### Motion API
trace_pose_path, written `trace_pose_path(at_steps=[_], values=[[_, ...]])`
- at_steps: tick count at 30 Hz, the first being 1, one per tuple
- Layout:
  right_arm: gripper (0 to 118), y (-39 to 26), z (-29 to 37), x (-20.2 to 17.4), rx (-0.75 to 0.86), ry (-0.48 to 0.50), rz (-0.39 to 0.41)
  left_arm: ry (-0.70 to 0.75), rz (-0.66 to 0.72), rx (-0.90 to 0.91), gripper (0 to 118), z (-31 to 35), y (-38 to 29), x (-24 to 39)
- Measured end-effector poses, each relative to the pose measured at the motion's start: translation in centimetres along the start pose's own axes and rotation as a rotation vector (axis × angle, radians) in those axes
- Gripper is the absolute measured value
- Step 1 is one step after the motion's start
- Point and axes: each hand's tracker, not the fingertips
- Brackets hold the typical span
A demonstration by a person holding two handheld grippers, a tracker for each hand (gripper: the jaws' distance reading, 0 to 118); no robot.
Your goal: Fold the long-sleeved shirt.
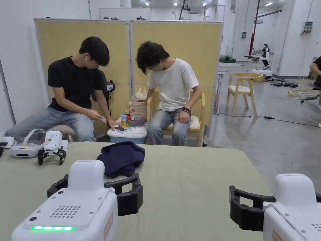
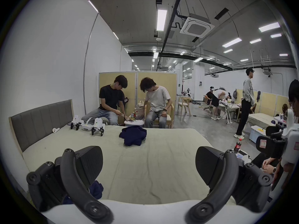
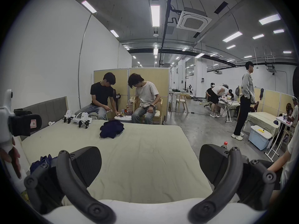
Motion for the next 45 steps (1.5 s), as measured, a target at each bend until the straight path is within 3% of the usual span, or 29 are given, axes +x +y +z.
trace_pose_path(at_steps=[5, 7, 8, 9, 10, 11, 12, 13, 15, 18, 22, 26, 30, 35, 38, 45], values=[[118, 0.0, 0.3, 0.0, 0.018, -0.007, -0.004, -0.004, -0.021, -0.012, 112, -0.2, 0.0, 0.1], [116, -0.2, 0.3, 0.2, 0.026, -0.008, -0.011, -0.008, -0.029, -0.019, 103, -0.2, -0.1, 0.2], [105, -0.2, 0.4, 0.3, 0.027, -0.008, -0.014, -0.032, -0.024, -0.024, 75, -0.2, -0.1, 0.2], [73, -0.3, 0.6, 0.4, 0.035, 0.002, -0.020, -0.066, -0.021, -0.030, 36, -0.2, -0.1, 0.1], [21, -0.5, 0.8, 0.5, 0.051, 0.016, -0.024, -0.027, -0.035, -0.044, 2, -0.6, -0.1, 0.3], [1, -0.6, 0.7, 0.5, 0.043, 0.005, -0.019, 0.000, -0.062, -0.065, 1, -0.9, -0.2, 0.8], [1, -1.1, 0.7, 0.2, 0.037, -0.113, 0.024, 0.039, -0.088, -0.019, 0, -0.8, -0.4, 1.0], [1, -1.4, 0.6, -0.4, 0.047, -0.109, 0.036, 0.006, -0.076, -0.023, 0, -0.8, -0.5, 0.9], [1, -1.6, 0.6, 0.1, 0.004, 0.005, 0.002, -0.037, -0.037, -0.040, 0, -0.9, -0.5, 0.8], [1, -2.2, 0.3, -0.8, -0.006, -0.022, 0.017, -0.045, -0.038, -0.042, 0, -1.1, -1.0, 0.9], [1, -2.0, 0.1, -2.6, -0.028, 0.033, 0.026, -0.042, -0.042, -0.063, 0, -0.6, -2.0, 0.0], [1, -3.2, -1.7, -6.7, -0.047, 0.198, 0.017, 0.070, -0.032, -0.094, 0, 2.3, -3.7, -3.7], [1, -5.0, -3.8, -14.9, -0.094, 0.468, 0.043, 0.253, 0.031, -0.150, 0, 7.0, -5.8, -9.7], [1, -5.9, -2.5, -24.5, -0.126, 0.716, 0.113, 0.472, 0.097, -0.187, 0, 12.9, -7.6, -16.0], [1, -6.5, -2.0, -27.9, -0.140, 0.801, 0.132, 0.566, 0.135, -0.193, 0, 14.9, -8.3, -18.4], [1, -9.9, -3.5, -31.9, -0.228, 0.835, 0.205, 0.611, 0.182, -0.310, 0, 12.2, -13.1, -21.5]])
